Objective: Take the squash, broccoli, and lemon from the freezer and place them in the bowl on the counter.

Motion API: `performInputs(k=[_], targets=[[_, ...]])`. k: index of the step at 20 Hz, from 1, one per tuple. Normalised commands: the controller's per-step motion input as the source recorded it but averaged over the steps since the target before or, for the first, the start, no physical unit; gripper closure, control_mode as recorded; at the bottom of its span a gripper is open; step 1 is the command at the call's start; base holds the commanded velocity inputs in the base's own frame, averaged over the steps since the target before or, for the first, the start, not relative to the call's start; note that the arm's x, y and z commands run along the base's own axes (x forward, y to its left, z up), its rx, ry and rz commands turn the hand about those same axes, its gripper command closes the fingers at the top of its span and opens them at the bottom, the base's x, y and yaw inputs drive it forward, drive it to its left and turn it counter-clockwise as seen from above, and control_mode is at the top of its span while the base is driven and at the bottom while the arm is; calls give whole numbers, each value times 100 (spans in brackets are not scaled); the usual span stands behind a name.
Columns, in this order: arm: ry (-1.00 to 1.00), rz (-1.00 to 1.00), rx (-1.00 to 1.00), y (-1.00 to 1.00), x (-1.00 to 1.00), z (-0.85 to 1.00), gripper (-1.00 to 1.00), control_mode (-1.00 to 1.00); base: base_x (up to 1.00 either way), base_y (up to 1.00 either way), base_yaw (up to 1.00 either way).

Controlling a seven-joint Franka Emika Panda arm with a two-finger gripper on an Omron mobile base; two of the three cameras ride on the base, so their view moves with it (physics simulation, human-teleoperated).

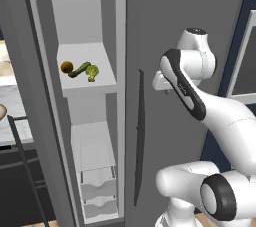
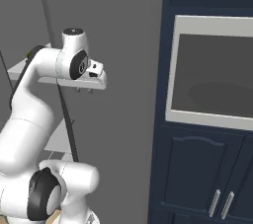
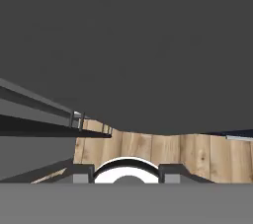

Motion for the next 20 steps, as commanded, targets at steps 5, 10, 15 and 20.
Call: performInputs(k=[5,10,15,20], targets=[[-2,0,0,0,-20,0,-100,-100,0,0,0],[-5,0,0,0,-49,0,-100,-100,0,0,0],[-13,0,0,10,-47,0,-100,-100,0,0,0],[-16,0,0,31,-41,0,-100,-100,0,0,0]])
